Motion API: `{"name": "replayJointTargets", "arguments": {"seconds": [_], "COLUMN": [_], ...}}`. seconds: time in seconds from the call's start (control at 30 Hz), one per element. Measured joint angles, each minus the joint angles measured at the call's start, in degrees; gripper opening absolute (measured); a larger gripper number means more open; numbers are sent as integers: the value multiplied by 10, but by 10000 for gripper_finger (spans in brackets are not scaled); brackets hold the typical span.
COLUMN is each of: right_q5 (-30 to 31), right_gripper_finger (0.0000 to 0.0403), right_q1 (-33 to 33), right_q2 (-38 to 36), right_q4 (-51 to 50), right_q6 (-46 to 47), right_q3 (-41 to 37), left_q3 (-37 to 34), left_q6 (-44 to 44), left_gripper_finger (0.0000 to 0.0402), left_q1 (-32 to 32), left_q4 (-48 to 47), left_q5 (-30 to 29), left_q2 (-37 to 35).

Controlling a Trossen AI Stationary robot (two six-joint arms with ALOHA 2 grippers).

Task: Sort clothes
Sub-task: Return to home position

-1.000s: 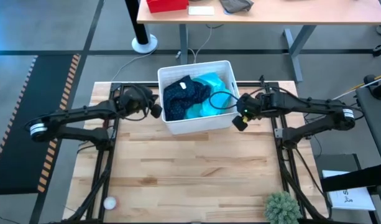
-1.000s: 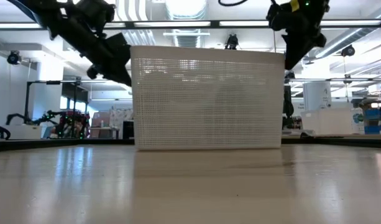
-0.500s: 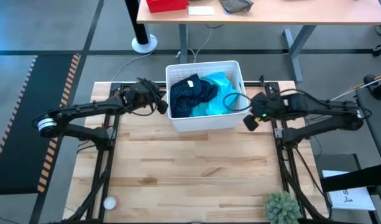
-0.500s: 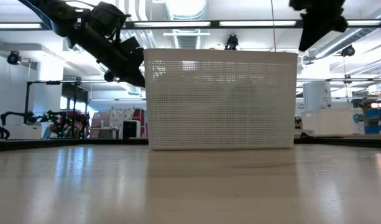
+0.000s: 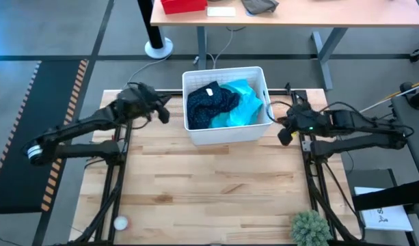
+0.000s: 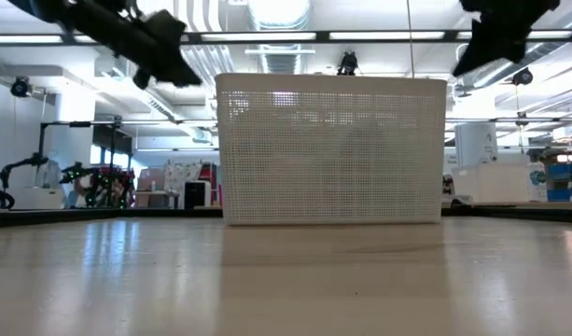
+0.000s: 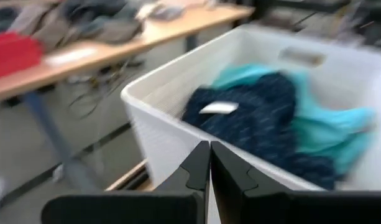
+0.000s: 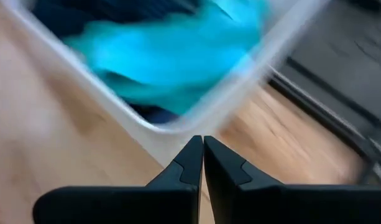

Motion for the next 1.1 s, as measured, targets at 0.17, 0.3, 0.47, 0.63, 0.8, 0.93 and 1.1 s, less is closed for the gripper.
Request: {"name": "replayJointTargets", "arguments": {"seconds": [0.17,0.3,0.47,0.63,0.8,0.93,1.1], "right_q5": [-112,-189,-198,-198,-198,-202,-207], "right_gripper_finger": [0,0,0,0,0,0,0], "right_q1": [0,0,0,0,0,0,-2], "right_q2": [-73,-132,-207,-288,-371,-406,-406], "right_q4": [211,353,423,503,571,600,596], "right_q6": [-178,-277,-305,-309,-291,-262,-286], "right_q3": [-73,-136,-215,-311,-417,-458,-461], "left_q3": [-7,-13,-55,-133,-205,-240,-265], "left_q6": [20,39,43,42,28,12,10], "left_gripper_finger": [0,0,0,0,0,0,0], "left_q1": [0,0,0,-1,-1,-1,-1], "left_q4": [-3,1,4,21,49,49,23], "left_q5": [74,108,139,143,147,148,148], "left_q2": [-90,-152,-222,-301,-381,-439,-502]}}
